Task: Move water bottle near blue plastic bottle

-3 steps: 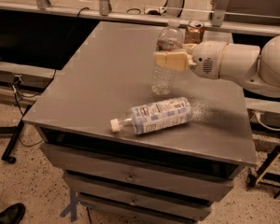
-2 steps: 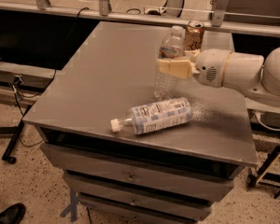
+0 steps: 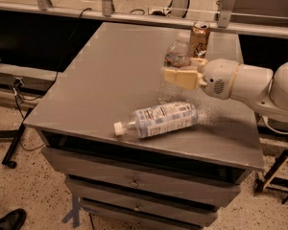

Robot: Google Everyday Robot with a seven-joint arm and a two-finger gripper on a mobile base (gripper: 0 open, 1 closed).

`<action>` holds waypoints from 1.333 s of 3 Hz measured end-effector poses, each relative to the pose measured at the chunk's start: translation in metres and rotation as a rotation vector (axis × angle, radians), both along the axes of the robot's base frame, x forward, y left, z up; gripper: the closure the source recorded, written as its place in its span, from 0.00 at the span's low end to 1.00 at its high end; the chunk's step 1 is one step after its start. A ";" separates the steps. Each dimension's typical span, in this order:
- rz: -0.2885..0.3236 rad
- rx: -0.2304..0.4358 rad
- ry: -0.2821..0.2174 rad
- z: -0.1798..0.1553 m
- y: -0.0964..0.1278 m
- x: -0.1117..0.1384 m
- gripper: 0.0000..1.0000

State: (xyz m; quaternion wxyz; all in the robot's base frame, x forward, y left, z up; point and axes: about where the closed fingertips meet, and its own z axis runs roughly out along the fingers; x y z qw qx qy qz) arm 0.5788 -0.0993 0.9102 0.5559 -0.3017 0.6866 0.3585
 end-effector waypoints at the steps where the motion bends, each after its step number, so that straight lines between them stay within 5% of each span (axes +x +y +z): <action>1: 0.002 0.001 -0.002 -0.001 0.000 -0.001 0.12; 2: 0.034 0.001 -0.026 -0.004 0.001 -0.007 0.00; 4: 0.017 -0.024 -0.044 0.002 -0.015 -0.014 0.00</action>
Offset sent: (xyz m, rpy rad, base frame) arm -0.0077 -0.0022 -0.0066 0.0039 -0.0351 0.0415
